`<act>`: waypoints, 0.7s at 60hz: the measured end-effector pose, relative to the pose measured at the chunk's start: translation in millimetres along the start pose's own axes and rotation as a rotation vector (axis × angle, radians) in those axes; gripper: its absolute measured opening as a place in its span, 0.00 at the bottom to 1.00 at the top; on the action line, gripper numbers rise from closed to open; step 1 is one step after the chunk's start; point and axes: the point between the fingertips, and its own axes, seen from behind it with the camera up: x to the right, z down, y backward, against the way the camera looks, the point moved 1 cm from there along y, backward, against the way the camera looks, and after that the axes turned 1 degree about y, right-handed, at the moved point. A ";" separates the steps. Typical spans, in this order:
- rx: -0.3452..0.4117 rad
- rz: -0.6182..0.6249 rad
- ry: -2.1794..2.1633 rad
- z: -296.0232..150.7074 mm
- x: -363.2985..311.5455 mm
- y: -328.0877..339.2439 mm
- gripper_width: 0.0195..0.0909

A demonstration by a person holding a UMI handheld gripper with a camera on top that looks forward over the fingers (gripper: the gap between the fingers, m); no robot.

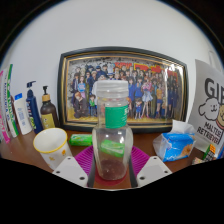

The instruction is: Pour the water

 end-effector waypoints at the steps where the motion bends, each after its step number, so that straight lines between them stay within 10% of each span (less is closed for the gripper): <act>1: 0.000 0.002 0.001 0.2 0.1 -0.1 0.44; 5: -0.024 0.005 0.007 3.3 0.2 0.1 0.52; 11: -0.122 0.000 -0.001 21.0 -3.0 8.8 0.95; 42: -0.297 0.108 0.020 22.1 -93.6 289.8 0.92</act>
